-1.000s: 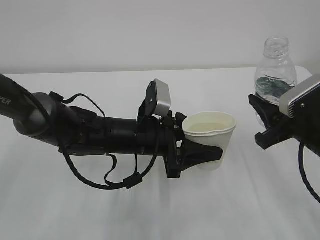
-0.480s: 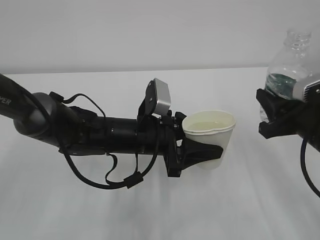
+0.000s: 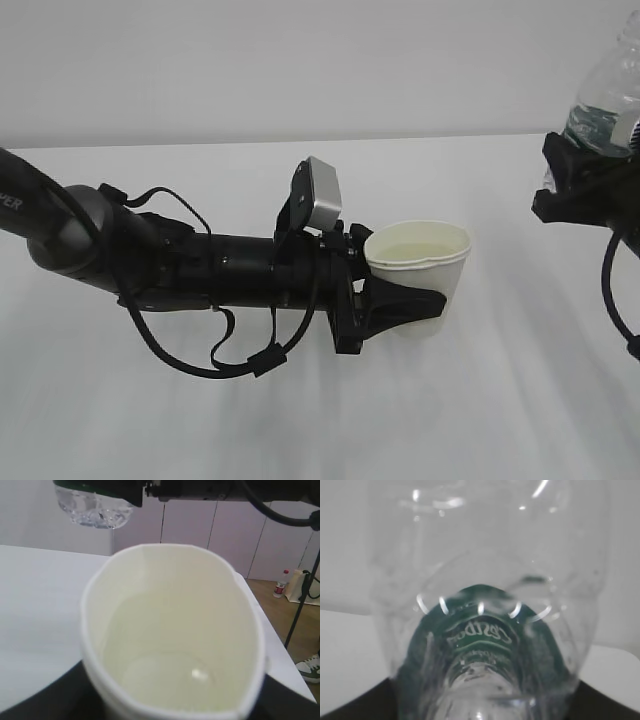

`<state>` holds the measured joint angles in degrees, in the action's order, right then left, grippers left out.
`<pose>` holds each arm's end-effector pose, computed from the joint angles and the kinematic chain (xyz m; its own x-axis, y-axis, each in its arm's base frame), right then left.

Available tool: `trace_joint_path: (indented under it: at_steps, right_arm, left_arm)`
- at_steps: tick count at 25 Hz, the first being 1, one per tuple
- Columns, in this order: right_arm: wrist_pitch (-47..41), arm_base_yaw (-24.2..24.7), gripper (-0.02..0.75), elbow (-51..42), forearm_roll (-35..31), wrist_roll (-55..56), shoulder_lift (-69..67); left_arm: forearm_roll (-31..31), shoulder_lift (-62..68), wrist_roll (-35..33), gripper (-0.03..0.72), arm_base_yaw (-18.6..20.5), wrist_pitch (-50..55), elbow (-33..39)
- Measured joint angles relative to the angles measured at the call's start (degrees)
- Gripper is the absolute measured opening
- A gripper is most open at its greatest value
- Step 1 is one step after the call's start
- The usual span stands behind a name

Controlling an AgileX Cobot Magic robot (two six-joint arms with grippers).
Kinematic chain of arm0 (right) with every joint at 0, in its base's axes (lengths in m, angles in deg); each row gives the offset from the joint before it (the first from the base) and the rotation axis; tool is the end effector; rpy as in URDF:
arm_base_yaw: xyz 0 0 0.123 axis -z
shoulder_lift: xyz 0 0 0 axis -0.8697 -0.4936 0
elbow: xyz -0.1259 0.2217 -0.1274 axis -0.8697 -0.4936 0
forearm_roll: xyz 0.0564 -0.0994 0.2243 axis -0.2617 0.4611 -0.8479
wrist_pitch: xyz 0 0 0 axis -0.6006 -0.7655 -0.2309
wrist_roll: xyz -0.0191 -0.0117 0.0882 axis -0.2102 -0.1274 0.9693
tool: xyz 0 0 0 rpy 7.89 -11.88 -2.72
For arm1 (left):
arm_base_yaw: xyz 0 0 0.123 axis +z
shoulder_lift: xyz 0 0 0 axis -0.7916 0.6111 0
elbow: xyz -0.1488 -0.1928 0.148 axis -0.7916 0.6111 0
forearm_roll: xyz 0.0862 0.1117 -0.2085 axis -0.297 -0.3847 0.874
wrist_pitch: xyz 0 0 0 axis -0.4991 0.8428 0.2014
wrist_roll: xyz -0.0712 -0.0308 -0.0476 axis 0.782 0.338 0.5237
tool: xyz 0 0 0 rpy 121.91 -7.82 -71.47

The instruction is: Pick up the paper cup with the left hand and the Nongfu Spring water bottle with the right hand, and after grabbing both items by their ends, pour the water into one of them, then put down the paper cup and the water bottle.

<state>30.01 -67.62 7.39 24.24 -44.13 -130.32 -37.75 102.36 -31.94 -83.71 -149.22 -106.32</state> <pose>0.2830 0.0333 0.1809 0.0014 -0.1164 -0.9932 -0.1011 0.9881 -0.1159 0.3081 -0.2731 0.1192 -0.1165 0.1185 -0.9861 0.9896 0.0977 -0.1052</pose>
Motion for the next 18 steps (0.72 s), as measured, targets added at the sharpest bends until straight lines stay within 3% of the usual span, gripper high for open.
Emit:
trace_joint_path:
  at_steps: [18]
  right_arm:
    - [0.1, 0.0, 0.354, 4.7, -6.1, 2.8, -5.8]
  left_arm:
    - [0.0, 0.0, 0.0, 0.425, 0.0, -0.1, 0.0]
